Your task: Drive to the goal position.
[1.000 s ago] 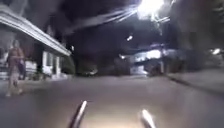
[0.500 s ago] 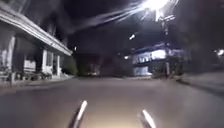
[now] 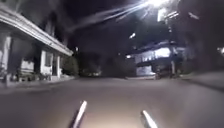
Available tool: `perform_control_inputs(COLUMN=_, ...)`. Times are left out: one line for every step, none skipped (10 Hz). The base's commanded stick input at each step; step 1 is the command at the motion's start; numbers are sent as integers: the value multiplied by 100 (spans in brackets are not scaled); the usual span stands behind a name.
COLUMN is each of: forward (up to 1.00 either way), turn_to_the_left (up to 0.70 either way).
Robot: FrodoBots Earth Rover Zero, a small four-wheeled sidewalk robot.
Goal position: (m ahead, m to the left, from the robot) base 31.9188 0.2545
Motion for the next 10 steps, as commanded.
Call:
perform_control_inputs(forward=100, turn_to_the_left=3)
perform_control_inputs(forward=100, turn_to_the_left=3)
perform_control_inputs(forward=100, turn_to_the_left=3)
perform_control_inputs(forward=100, turn_to_the_left=3)
perform_control_inputs(forward=100, turn_to_the_left=3)
perform_control_inputs(forward=100, turn_to_the_left=3)
perform_control_inputs(forward=100, turn_to_the_left=3)
perform_control_inputs(forward=100, turn_to_the_left=3)
perform_control_inputs(forward=100, turn_to_the_left=3)
perform_control_inputs(forward=100, turn_to_the_left=3)
